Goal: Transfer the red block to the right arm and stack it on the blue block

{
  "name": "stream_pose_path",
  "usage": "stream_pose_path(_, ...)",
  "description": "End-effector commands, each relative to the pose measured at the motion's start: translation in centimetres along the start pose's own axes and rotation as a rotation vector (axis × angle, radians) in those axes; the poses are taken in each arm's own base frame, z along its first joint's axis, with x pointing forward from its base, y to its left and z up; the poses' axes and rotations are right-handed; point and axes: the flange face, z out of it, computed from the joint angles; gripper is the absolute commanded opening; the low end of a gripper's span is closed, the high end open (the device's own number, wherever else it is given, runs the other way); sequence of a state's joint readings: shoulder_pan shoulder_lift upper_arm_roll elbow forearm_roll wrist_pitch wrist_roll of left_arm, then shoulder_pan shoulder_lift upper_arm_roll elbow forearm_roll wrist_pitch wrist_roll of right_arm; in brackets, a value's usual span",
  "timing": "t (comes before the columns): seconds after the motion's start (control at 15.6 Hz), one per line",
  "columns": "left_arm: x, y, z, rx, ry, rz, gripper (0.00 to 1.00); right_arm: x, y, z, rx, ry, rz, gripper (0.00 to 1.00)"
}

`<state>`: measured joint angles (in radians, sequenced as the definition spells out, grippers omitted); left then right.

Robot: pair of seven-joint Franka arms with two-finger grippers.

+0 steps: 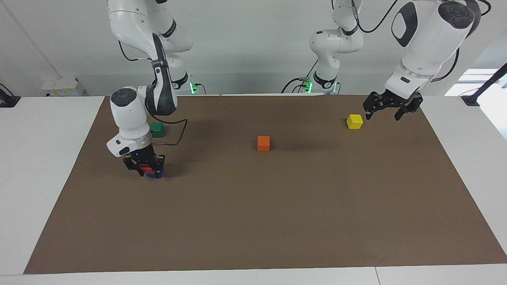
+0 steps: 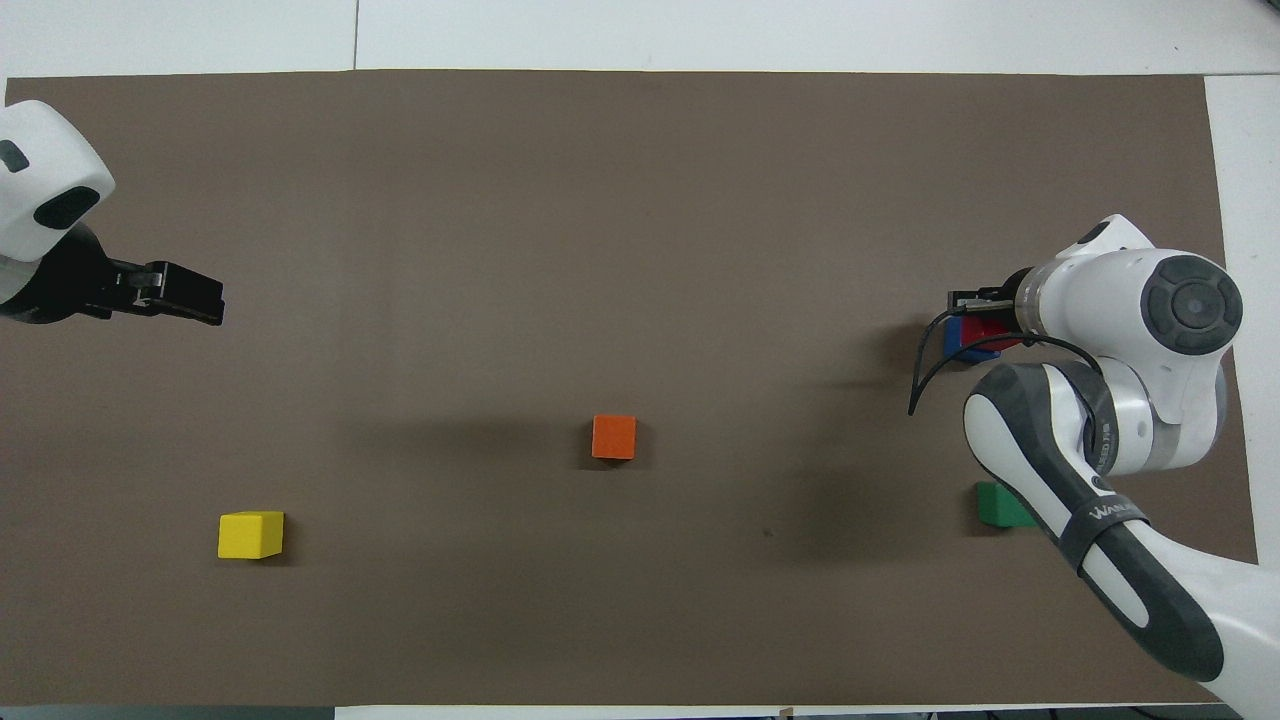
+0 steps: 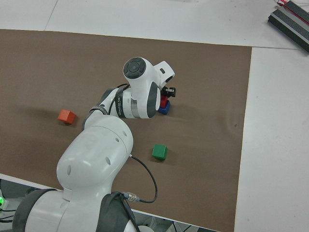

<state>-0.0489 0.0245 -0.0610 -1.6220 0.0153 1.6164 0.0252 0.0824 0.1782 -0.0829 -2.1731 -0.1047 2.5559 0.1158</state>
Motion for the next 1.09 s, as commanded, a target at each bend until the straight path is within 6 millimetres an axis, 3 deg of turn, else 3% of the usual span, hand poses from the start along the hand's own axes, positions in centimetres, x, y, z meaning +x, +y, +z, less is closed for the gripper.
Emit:
stream_pose_path(0.0, -0.81, -0.16, -0.06, -0.006, 0.012, 0.006, 1.00, -0.10, 0.91, -0.83, -0.023, -0.002, 0.019, 0.00)
stream_pose_path(1.03, -0.82, -0.16, -0.04, -0.006, 0.010, 0.007, 1.00, -0.52, 0.13, -1.04, -0.024, -0.027, 0.002, 0.00)
